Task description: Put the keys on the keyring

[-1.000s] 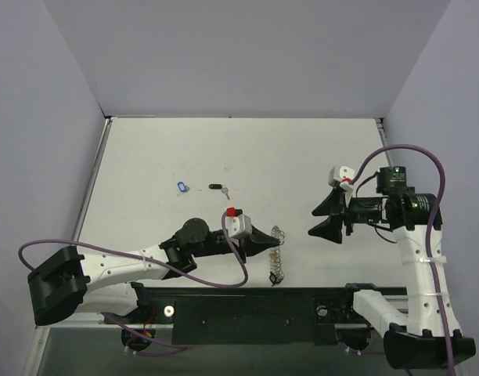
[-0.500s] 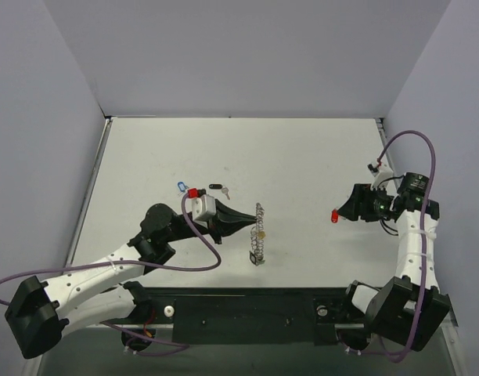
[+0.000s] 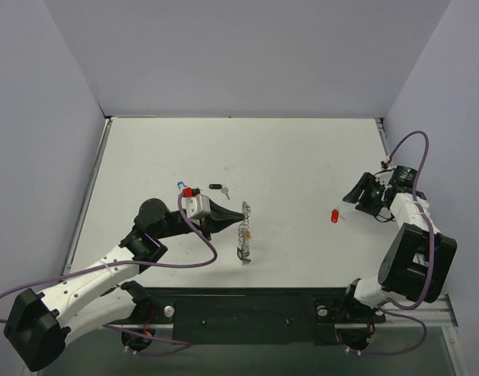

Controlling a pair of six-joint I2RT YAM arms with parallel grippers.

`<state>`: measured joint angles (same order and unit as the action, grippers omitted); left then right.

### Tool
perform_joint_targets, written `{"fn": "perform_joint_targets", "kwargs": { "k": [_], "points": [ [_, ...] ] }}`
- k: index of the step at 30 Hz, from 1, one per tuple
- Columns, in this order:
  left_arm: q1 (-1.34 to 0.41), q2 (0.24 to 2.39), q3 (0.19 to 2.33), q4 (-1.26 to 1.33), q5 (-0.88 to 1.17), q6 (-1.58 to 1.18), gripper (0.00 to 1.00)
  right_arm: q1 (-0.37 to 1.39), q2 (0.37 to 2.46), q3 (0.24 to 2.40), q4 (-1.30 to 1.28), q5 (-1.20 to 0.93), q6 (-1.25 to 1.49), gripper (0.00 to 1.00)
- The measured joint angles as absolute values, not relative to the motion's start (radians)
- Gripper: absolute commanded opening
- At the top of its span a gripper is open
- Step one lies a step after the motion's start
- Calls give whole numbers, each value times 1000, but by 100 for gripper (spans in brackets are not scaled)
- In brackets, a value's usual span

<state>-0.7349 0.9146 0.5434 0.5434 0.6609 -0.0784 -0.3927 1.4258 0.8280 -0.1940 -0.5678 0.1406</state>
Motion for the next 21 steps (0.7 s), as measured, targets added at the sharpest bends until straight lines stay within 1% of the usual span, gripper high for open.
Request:
{"fn": "perform_joint_targets", "kwargs": {
  "k": [5,7,12,21],
  "points": [
    [-730,915,543,511,663,-42,0,-364,1508,855,-139,-532,209,41],
    [-730,915,543,498,664,-35,0,-343,1560,886,-140,-517,213,36],
    [-730,912,543,468,665,-5,0,-291,1661,945,-147,-495,213,34],
    [-730,912,543,449,672,14,0,-292,1666,946,-162,-458,222,34]
  ]
}}
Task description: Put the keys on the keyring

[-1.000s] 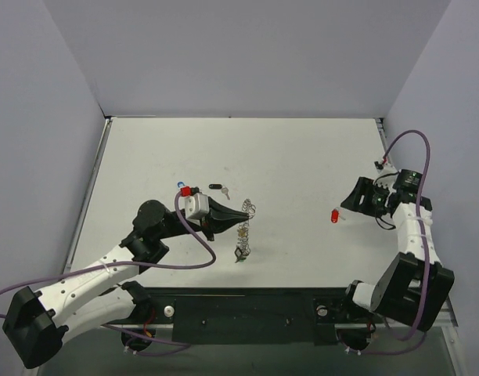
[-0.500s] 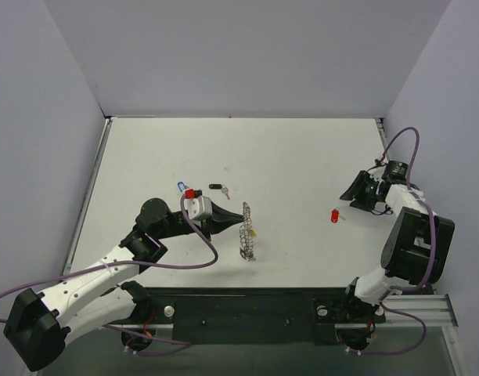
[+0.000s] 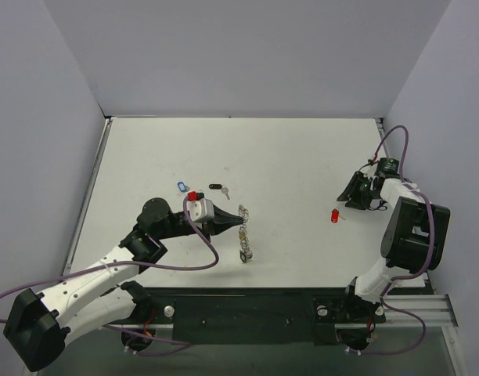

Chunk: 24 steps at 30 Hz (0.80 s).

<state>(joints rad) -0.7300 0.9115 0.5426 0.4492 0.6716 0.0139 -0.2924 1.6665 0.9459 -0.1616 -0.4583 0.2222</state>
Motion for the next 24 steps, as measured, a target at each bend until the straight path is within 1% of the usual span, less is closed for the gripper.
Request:
{"fn": "perform_joint_targets", "kwargs": {
  "k": [10,24],
  "points": [
    [-730,912,543,437,678,23,0,-302,1723,946,-162,-478,253,31],
    [-730,909,543,429,679,41,0,-326,1745,946,-164,-535,266,25]
  ]
}}
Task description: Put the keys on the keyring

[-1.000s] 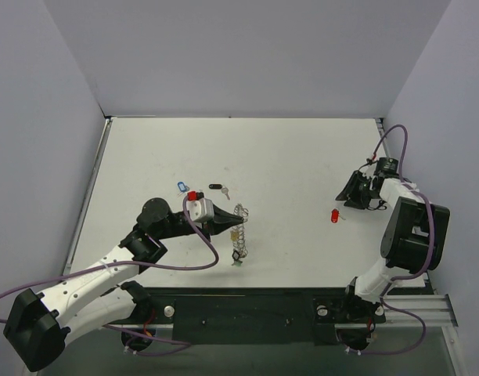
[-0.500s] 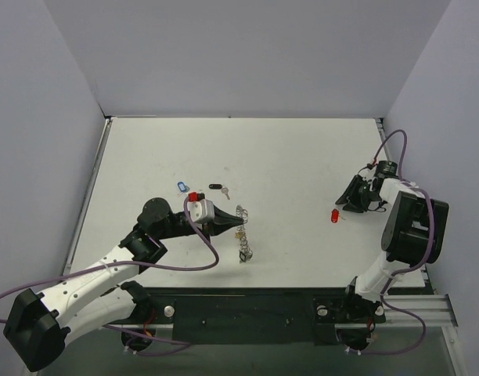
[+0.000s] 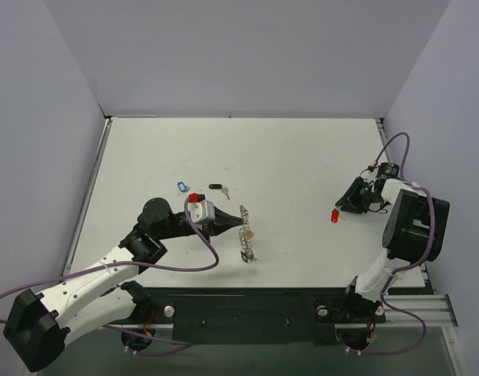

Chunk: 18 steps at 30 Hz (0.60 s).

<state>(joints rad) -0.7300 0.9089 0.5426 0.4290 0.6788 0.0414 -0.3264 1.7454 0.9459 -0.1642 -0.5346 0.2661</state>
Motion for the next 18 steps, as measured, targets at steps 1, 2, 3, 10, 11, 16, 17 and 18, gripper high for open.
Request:
{"fn": "perform_joint_targets", "kwargs": {
  "k": [1,2,3,10,11,16,17,18],
  "points": [
    [-730,908,543,426,679,43,0,-328,1748,946,-166,-542,269,24],
    [-730,908,543,423,679,43,0,-328,1748,946,-168,-545,269,24],
    [-730,908,543,420,679,43,0,-329,1748,946,-170,-547,269,24],
    [-730,907,543,406,679,50,0,-329,1748,946,-184,-552,268,22],
    [-730,907,543,406,679,51,0,-329,1748,946,-185,-553,269,22],
    [-730,906,543,401,679,58,0,-332,1748,946,-192,-558,268,20],
    [-730,906,543,400,679,58,0,-334,1748,946,-192,-558,267,19],
    [-730,906,543,399,679,59,0,-335,1748,946,-194,-558,266,19]
  ]
}}
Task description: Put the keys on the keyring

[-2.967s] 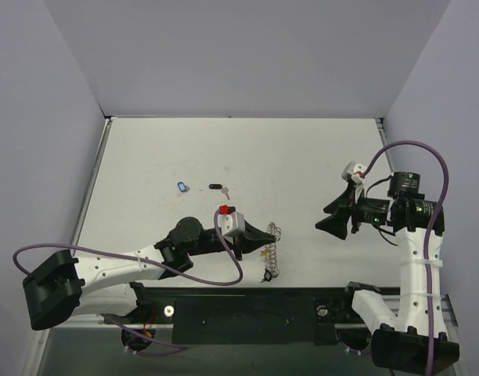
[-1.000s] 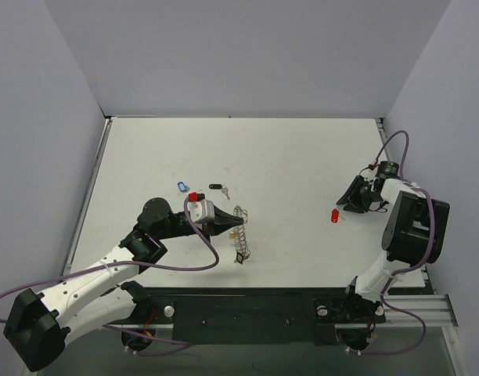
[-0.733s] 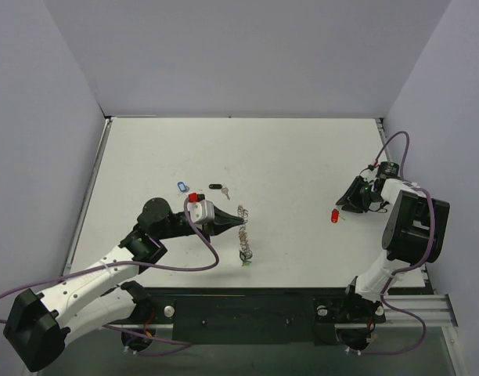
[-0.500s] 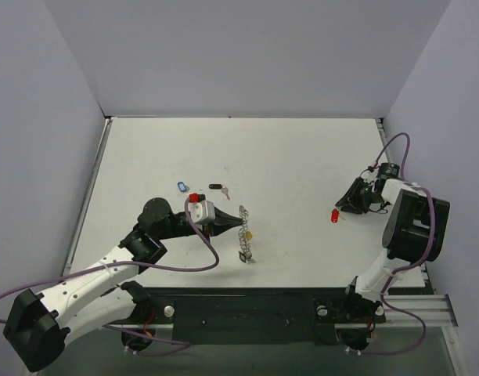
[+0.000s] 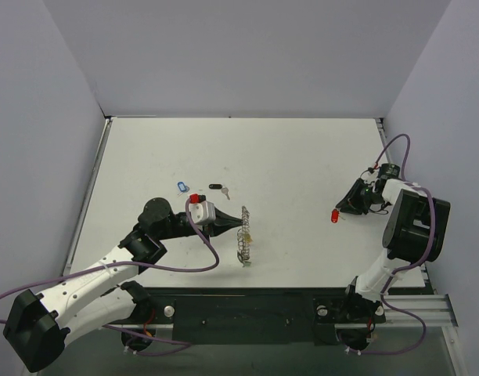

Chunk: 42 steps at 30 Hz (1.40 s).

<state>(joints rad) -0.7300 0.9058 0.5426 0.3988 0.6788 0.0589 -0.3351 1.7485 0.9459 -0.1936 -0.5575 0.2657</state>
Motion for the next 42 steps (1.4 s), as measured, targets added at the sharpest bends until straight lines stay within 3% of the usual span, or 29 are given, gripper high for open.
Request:
{"fn": "perform_joint_targets", "kwargs": {
  "k": [27,42],
  "points": [
    [-730,903,543,391,678,65,0,-341,1768,948,-206,-591,253,13],
    [-730,903,543,383,678,65,0,-347,1768,949,-207,-592,237,14]
  ]
}}
